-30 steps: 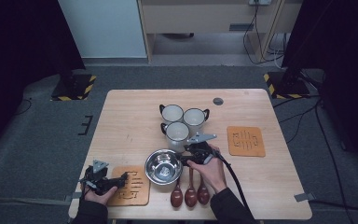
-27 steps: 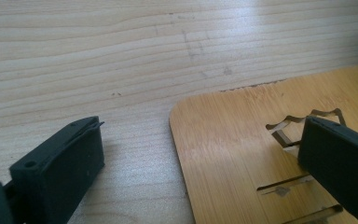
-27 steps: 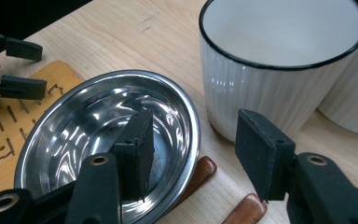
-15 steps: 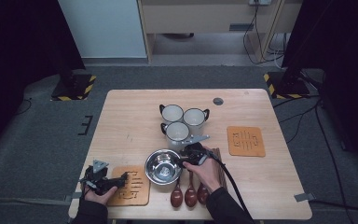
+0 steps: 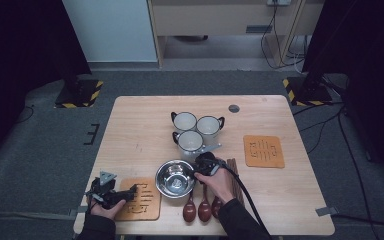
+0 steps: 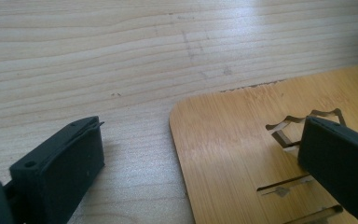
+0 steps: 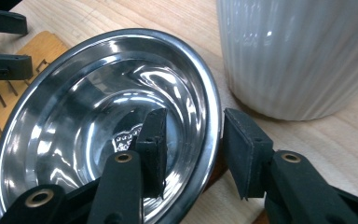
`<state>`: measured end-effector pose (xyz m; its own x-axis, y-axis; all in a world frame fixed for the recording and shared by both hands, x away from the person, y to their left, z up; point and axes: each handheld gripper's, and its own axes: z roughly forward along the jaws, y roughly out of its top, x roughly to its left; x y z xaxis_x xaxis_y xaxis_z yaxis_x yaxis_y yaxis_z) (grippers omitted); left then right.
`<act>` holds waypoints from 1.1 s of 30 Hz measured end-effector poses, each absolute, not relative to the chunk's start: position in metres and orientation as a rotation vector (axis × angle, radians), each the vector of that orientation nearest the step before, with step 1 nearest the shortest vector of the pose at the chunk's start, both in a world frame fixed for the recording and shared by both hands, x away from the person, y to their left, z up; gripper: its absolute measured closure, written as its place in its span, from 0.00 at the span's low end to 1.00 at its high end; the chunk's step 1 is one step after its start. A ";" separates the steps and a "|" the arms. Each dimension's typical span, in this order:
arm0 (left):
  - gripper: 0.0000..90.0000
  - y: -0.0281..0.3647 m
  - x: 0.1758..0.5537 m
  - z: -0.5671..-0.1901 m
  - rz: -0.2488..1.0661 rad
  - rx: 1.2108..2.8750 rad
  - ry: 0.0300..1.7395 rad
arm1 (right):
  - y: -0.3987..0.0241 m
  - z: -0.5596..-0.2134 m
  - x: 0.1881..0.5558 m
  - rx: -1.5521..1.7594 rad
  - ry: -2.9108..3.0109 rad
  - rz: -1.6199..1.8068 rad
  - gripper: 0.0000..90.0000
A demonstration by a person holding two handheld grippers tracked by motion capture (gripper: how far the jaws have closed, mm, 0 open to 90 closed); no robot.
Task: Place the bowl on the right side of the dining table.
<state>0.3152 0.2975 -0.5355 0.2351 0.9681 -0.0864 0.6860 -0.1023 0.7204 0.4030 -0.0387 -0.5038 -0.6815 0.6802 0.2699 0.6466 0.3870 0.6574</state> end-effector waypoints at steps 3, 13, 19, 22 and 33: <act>0.00 0.298 0.315 -0.535 0.552 1.858 1.517 | -0.038 -0.505 0.404 1.246 2.587 1.181 0.70; 0.00 0.298 0.315 -0.536 0.552 1.859 1.516 | -0.036 -0.510 0.407 1.262 2.610 1.146 0.78; 0.00 0.298 0.315 -0.536 0.552 1.859 1.516 | -0.033 -0.512 0.408 1.272 2.618 1.127 0.83; 0.00 0.298 0.315 -0.536 0.552 1.858 1.516 | -0.032 -0.512 0.408 1.303 2.611 1.125 0.84; 0.00 0.298 0.315 -0.535 0.552 1.859 1.516 | -0.028 -0.511 0.408 1.319 2.585 1.121 0.88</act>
<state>0.3153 0.2975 -0.5355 0.2365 0.9678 -0.0867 0.6858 -0.1030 0.7205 0.4084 -0.0279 -0.5111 -0.6402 0.7153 0.2803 0.6935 0.3811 0.6114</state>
